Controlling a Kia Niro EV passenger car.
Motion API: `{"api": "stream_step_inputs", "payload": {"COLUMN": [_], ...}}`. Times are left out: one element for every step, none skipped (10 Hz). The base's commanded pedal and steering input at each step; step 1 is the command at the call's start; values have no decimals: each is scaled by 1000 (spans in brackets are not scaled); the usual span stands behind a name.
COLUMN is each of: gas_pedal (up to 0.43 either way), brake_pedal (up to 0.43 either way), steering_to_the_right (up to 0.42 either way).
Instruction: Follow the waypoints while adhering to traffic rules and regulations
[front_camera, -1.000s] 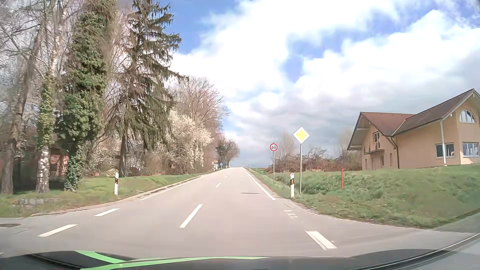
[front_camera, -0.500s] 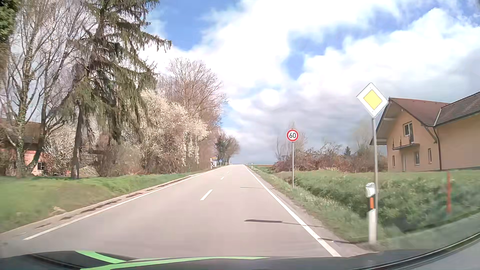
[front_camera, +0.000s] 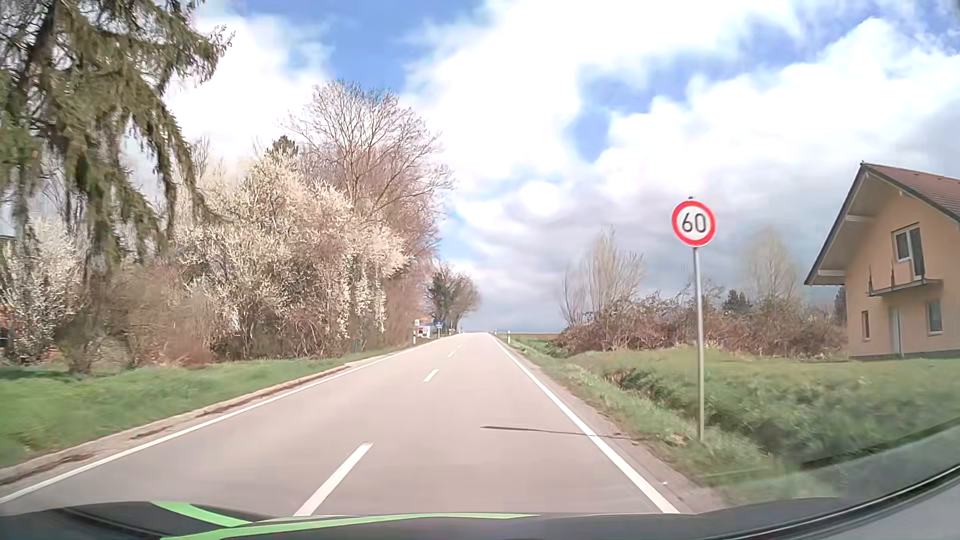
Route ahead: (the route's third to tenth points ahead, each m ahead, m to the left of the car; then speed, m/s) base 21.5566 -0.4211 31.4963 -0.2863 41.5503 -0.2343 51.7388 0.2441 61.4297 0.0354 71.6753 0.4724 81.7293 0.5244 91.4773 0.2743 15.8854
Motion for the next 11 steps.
{"api": "stream_step_inputs", "payload": {"gas_pedal": [319, 319, 319, 319, 319, 319, 319, 319, 319, 319, 319], "brake_pedal": [0, 0, 0, 0, 0, 0, 0, 0, 0, 0, 0], "steering_to_the_right": [-2, -1, -1, -1, -1, 0, 0, 0, 0, 0, 0]}}
